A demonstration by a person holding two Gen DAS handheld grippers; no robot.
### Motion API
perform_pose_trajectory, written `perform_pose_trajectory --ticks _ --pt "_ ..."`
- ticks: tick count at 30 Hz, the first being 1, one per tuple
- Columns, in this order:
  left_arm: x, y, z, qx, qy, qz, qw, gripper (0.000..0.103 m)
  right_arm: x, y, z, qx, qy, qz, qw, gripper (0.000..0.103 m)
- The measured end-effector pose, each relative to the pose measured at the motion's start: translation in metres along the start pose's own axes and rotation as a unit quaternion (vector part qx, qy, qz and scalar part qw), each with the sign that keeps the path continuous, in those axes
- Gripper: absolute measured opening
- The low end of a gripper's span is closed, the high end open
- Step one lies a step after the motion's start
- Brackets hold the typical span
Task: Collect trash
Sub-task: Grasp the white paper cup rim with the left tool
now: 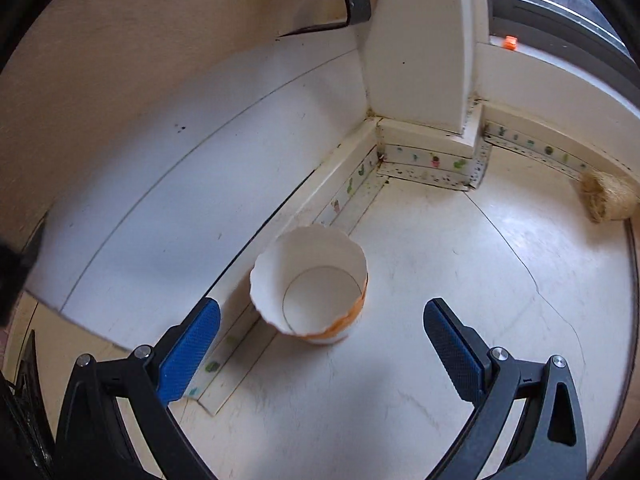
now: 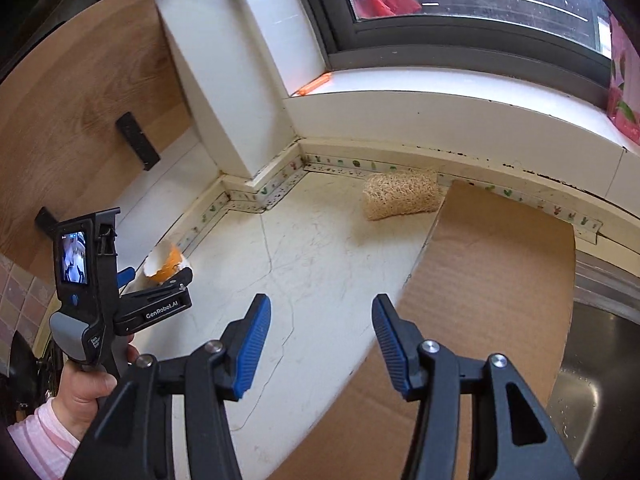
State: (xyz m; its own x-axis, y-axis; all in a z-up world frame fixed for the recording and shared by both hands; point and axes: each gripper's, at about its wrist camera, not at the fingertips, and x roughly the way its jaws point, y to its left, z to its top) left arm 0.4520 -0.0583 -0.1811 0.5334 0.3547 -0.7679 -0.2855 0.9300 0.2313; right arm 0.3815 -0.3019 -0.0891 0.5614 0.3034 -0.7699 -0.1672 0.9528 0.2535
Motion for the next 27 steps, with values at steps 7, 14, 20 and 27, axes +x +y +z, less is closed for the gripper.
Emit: perform_pose_trajectory --ticks 7,14,20,27 --pt "0.022 -0.01 0.009 -0.004 -0.004 0.016 0.9999 0.1 0.017 -0.024 0.014 0.027 0.005 -0.004 1.0 0.053" --pt "0.038 -0.027 0.015 0.001 0.009 -0.019 0.9998 0.063 0.028 -0.046 0.034 0.059 0.001 -0.005 0.998 0.053" --pt "0.036 -0.033 0.017 -0.004 0.014 -0.069 0.9975 0.054 0.048 -0.067 0.057 0.095 -0.002 0.003 0.996 0.059" --pt "0.014 -0.033 0.007 -0.013 0.007 -0.137 0.9905 0.053 0.078 -0.084 0.082 0.131 -0.001 -0.002 0.991 0.059"
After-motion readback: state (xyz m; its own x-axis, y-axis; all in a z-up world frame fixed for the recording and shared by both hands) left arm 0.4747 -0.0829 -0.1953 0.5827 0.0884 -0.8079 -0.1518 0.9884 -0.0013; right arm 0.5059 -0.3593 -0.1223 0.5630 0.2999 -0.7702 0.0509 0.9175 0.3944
